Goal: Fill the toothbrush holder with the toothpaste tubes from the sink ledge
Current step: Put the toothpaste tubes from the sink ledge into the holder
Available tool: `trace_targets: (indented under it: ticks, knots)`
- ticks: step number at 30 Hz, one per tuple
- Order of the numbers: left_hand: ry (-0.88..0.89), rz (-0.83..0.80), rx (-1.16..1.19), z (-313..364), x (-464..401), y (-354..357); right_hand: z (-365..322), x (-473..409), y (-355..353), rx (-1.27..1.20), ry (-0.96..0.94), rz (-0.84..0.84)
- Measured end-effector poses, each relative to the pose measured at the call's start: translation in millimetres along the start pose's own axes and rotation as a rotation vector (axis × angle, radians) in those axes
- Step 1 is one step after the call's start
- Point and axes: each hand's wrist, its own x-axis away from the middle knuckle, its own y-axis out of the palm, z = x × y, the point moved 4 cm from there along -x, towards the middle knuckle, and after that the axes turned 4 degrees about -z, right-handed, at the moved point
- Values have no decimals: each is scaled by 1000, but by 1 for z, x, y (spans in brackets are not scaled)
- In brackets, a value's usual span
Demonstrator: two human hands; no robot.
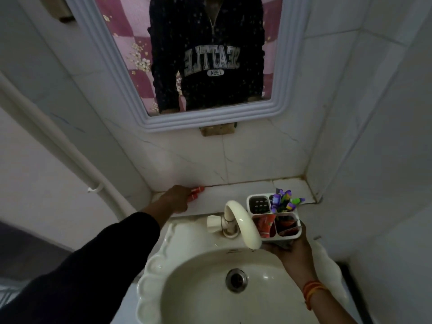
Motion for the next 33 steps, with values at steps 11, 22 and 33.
trace_targets:
  ticks: [11, 22, 33]
  knots:
    - [-54, 287, 94, 13, 8, 4, 2, -1, 1, 65, 44, 28]
    - [351, 66, 283, 136, 64, -101, 0, 0, 5, -166, 127, 93]
    - [305, 28, 334, 163, 57, -88, 2, -1, -6, 304, -20, 44]
